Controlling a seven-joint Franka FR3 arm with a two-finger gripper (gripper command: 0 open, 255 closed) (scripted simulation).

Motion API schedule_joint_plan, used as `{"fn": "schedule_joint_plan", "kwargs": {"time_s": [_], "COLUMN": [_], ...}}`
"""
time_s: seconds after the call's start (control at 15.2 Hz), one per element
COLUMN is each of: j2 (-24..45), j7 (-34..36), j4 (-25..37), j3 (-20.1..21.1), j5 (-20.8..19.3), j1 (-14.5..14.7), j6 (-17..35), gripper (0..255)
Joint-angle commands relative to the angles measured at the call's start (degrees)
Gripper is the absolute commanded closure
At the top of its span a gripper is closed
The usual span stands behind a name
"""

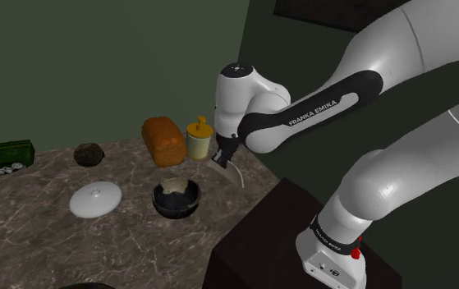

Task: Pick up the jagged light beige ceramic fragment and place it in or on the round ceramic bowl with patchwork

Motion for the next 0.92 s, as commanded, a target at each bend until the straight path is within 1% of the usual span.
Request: {"fn": "schedule_joint_plan", "kwargs": {"time_s": [0.0,0.26,0.4,0.53,0.66,0.86], "j2": [3.50,12.03,16.52,21.15,25.90,27.68], "j7": [2.60,8.78,11.97,15.08,17.99,19.68], "j4": [3.91,12.96,17.76,22.77,28.03,27.38], "j3": [2.01,6.08,7.67,8.87,9.58,9.22], "j5": [-1.14,-5.39,-8.04,-10.88,-13.75,-15.62], "j1": [-0.60,-2.02,-2.25,-2.00,-1.11,-0.83], "j6": [-1.04,-3.61,-5.39,-7.50,-9.91,-8.23], "gripper": [255,255,255,255,255,255]}}
